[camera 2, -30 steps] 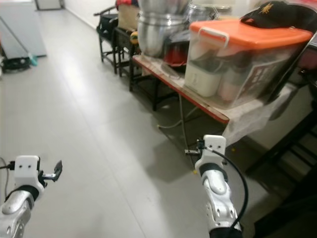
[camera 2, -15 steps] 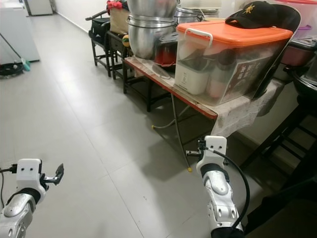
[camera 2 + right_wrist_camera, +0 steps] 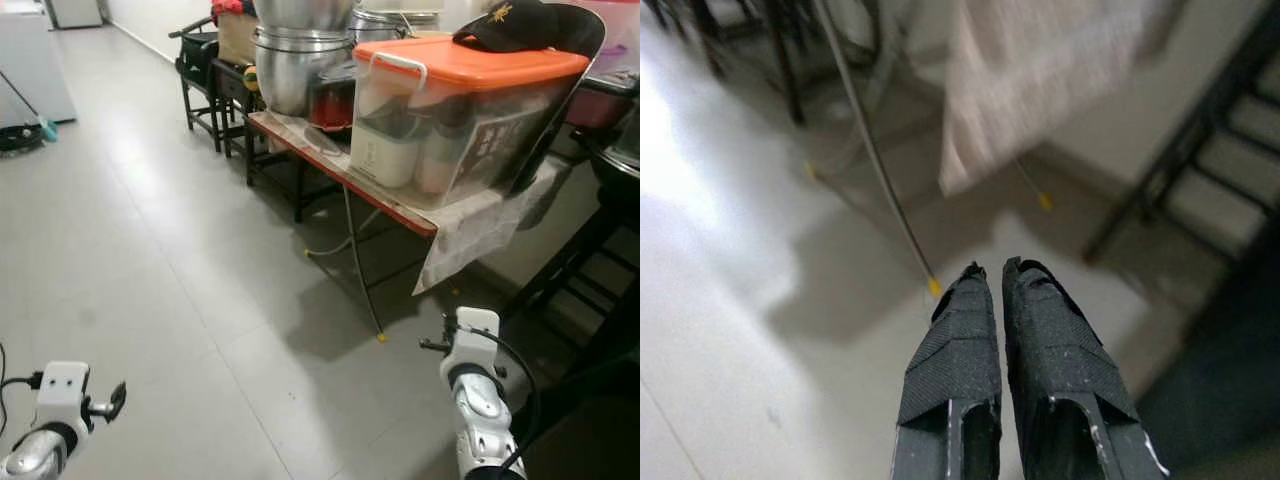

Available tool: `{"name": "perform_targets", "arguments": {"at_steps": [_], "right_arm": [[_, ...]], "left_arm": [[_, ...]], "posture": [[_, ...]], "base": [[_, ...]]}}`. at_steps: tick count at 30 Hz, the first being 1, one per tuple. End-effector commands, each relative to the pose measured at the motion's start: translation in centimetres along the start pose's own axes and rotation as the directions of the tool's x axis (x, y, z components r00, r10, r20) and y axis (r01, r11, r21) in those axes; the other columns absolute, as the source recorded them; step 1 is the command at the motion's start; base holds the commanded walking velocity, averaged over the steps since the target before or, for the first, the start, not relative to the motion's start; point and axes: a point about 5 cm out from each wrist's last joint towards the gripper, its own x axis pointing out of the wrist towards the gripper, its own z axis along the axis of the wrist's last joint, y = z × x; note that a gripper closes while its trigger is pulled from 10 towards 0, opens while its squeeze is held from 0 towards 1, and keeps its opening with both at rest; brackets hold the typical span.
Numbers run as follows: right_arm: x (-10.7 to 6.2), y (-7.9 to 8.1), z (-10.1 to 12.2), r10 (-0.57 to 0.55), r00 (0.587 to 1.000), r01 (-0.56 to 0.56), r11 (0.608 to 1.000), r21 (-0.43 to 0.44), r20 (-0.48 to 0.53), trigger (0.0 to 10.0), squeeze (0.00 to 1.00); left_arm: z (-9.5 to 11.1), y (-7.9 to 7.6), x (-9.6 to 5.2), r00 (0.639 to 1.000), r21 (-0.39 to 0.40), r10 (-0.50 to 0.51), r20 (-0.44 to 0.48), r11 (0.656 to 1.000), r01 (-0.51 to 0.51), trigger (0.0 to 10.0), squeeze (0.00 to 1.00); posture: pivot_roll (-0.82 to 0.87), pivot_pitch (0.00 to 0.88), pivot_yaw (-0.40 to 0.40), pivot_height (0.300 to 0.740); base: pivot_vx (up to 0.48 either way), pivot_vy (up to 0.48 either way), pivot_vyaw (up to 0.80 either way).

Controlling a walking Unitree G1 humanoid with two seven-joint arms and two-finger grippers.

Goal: Building children table

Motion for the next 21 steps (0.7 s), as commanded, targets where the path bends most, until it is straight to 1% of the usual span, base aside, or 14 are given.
{"name": "perform_targets", "arguments": {"at_steps": [1,2,4,5,6,7,9,10,13,16,17,18,20,21], "right_arm": [[-0.3,-0.2,-1.3,0.006,0.999,-0.006,1.000,-0.011,-0.043,10.0,0.00],[-0.3,-0.2,-1.3,0.006,0.999,-0.006,1.000,-0.011,-0.043,10.0,0.00],[-0.5,-0.6,-2.3,0.000,0.997,-0.002,1.000,-0.019,-0.079,10.0,0.00],[-0.5,-0.6,-2.3,0.000,0.997,-0.002,1.000,-0.019,-0.079,10.0,0.00],[-0.7,-0.8,-2.7,-0.001,0.995,-0.001,1.000,-0.022,-0.098,10.0,0.00],[-0.7,-0.8,-2.7,-0.001,0.995,-0.001,1.000,-0.022,-0.098,10.0,0.00],[-0.8,-1.2,-3.6,-0.010,0.990,0.005,0.999,-0.034,-0.143,10.0,0.00],[-0.9,-1.4,-3.9,-0.015,0.987,0.007,0.999,-0.046,-0.163,10.0,0.00],[-0.9,-1.5,-4.2,-0.018,0.985,0.009,0.999,-0.054,-0.174,10.0,0.00],[-1.2,-2.1,-5.1,-0.032,0.975,0.016,0.997,-0.077,-0.218,10.0,0.00],[-1.3,-2.2,-5.2,-0.036,0.974,0.018,0.997,-0.081,-0.224,10.0,0.00],[-1.3,-2.2,-5.2,-0.036,0.974,0.018,0.997,-0.081,-0.224,10.0,0.00],[-1.4,-2.3,-5.3,-0.037,0.973,0.017,0.996,-0.089,-0.226,10.0,0.00],[-1.4,-2.3,-5.3,-0.037,0.973,0.017,0.996,-0.089,-0.226,10.0,0.00]], "left_arm": [[-1.3,0.1,-0.4,0.999,0.023,0.002,-0.046,1.000,-0.001,10.0,0.00],[-1.3,0.1,-0.4,0.999,0.023,0.002,-0.046,1.000,-0.001,10.0,0.00],[-2.5,0.0,-0.8,0.996,0.043,0.008,-0.085,0.999,-0.004,10.0,0.00],[-2.5,0.0,-0.8,0.996,0.043,0.008,-0.085,0.999,-0.004,10.0,0.00],[-3.2,0.1,-1.0,0.994,0.064,0.019,-0.110,0.998,-0.012,10.0,0.00],[-3.2,0.1,-1.0,0.994,0.064,0.019,-0.110,0.998,-0.012,10.0,0.00],[-4.6,0.7,-1.4,0.984,0.118,0.059,-0.166,0.992,-0.040,10.0,0.00],[-5.3,1.0,-1.6,0.978,0.132,0.071,-0.197,0.990,-0.045,10.0,0.00],[-5.8,1.2,-1.8,0.973,0.139,0.076,-0.216,0.989,-0.047,10.0,0.00],[-7.9,1.5,-2.8,0.949,0.202,0.089,-0.302,0.979,-0.027,10.0,0.00],[-8.5,1.4,-3.2,0.942,0.206,0.087,-0.324,0.978,-0.019,10.0,0.00],[-8.5,1.4,-3.2,0.942,0.206,0.087,-0.324,0.978,-0.019,10.0,0.00],[-9.6,1.1,-3.9,0.930,0.195,0.075,-0.361,0.981,-0.003,10.0,0.00],[-9.6,1.1,-3.9,0.930,0.195,0.075,-0.361,0.981,-0.003,10.0,0.00]], "posture": [[0.18,0.002,-0.023,0.705],[0.18,0.002,-0.023,0.705],[0.19,0.001,-0.026,0.695],[0.19,0.001,-0.026,0.695],[0.18,0.000,-0.024,0.690],[0.18,0.000,-0.024,0.690],[0.18,0.001,-0.020,0.680],[0.18,0.000,-0.024,0.675],[0.18,0.001,-0.024,0.670],[0.17,0.008,-0.023,0.655],[0.16,0.012,-0.020,0.650],[0.16,0.012,-0.020,0.650],[0.16,0.017,-0.018,0.640],[0.16,0.017,-0.018,0.640]], "base": [[0.000,0.000,0.00],[0.000,0.000,0.00],[0.000,0.000,0.00],[0.000,0.000,0.00],[0.000,0.000,0.00],[0.000,0.000,0.00],[0.000,0.000,0.00],[0.000,0.000,0.00],[0.000,0.000,0.00],[0.000,0.000,0.00],[0.000,0.000,0.00],[0.000,0.000,0.00],[0.000,0.000,0.00],[0.000,0.000,0.00]]}}
